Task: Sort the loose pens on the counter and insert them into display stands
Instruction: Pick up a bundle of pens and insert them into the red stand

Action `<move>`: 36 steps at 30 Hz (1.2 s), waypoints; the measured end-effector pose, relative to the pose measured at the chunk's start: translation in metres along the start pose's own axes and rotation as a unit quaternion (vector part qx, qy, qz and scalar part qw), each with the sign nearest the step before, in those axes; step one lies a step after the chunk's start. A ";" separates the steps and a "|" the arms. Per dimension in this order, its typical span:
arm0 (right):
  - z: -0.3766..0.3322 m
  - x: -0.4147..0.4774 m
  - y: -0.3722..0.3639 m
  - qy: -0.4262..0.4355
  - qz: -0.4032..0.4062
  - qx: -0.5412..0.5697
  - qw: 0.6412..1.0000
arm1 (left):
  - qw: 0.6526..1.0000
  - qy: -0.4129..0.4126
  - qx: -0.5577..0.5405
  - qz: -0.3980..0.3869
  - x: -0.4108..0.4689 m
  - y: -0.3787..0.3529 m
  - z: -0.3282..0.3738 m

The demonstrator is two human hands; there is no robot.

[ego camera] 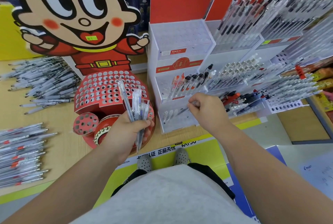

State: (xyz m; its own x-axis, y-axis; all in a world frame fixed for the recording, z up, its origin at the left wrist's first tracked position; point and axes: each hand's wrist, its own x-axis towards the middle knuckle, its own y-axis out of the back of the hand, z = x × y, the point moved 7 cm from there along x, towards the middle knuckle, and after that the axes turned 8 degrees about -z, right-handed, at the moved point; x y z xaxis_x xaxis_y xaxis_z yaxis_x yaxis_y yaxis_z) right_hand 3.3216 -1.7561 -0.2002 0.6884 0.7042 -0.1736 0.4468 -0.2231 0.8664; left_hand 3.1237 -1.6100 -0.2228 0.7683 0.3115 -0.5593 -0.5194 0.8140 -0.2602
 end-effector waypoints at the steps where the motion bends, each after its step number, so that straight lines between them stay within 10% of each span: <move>1: 0.000 0.000 0.000 0.002 0.003 -0.004 1.000 | 1.000 0.000 -0.001 0.000 0.000 -0.001 0.000; 31: -0.008 0.004 -0.036 0.003 -0.146 -0.042 0.988 | 0.999 -0.018 0.011 -0.042 -0.011 -0.010 0.005; 36: -0.030 -0.018 0.000 -0.007 -0.099 0.192 0.976 | 0.995 -0.026 0.028 -0.094 -0.014 -0.030 0.012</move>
State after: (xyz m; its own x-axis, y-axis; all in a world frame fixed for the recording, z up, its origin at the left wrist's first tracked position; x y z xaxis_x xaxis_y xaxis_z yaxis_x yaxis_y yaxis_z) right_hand 3.2922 -1.7493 -0.1828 0.5732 0.7505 -0.3289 0.7514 -0.3214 0.5763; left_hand 3.1330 -1.6328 -0.1984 0.8690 0.1743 -0.4631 -0.3440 0.8855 -0.3123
